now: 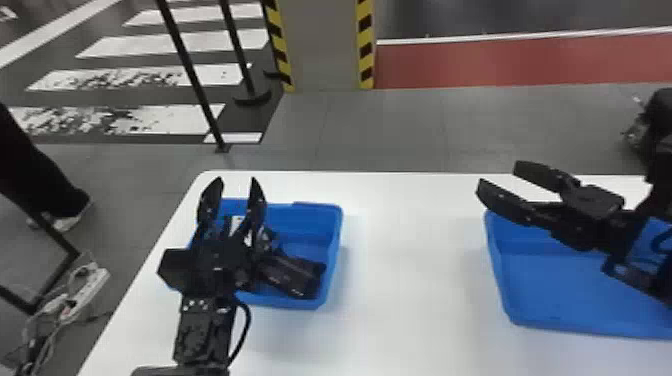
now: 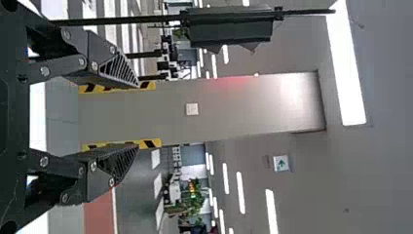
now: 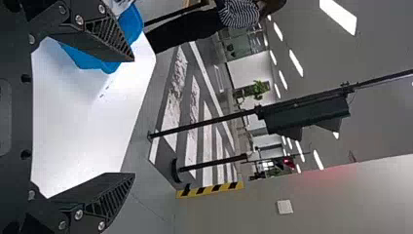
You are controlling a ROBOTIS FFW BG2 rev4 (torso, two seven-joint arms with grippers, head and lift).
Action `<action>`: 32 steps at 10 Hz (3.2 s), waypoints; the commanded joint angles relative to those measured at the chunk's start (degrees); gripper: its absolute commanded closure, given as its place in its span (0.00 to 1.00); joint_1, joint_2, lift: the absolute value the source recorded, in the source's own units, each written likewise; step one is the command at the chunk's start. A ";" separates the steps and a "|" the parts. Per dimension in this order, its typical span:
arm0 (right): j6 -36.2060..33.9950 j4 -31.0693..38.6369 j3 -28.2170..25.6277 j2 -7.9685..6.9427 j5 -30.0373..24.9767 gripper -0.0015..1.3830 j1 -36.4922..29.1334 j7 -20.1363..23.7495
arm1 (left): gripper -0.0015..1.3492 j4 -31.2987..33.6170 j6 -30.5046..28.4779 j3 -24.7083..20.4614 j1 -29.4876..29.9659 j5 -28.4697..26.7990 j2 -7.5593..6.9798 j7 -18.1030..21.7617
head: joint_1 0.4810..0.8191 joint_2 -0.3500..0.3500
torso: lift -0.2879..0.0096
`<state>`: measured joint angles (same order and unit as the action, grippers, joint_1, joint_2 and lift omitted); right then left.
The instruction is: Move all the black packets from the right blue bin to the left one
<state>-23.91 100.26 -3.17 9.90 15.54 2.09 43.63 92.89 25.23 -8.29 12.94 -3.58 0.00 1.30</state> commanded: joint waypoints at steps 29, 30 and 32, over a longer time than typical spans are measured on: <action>26.58 24.83 -1.49 -4.28 -6.05 0.15 -44.41 -26.76 | 0.09 29.52 -6.25 7.32 34.73 5.07 0.15 -3.85 | 0.63 0.59 | 0.60; 26.58 24.83 -1.49 -4.28 -6.05 0.15 -44.55 -26.76 | 0.09 29.38 -5.97 7.32 34.59 5.07 0.15 -3.76 | 0.63 0.59 | 0.60; 26.58 24.83 -1.49 -4.37 -6.05 0.15 -44.69 -26.85 | 0.09 29.24 -5.12 7.41 34.59 5.43 0.15 -3.85 | 0.63 0.59 | 0.60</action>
<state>2.67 125.08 -4.66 5.57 9.51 -42.56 16.78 122.17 19.72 -0.90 47.47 1.77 0.00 -2.50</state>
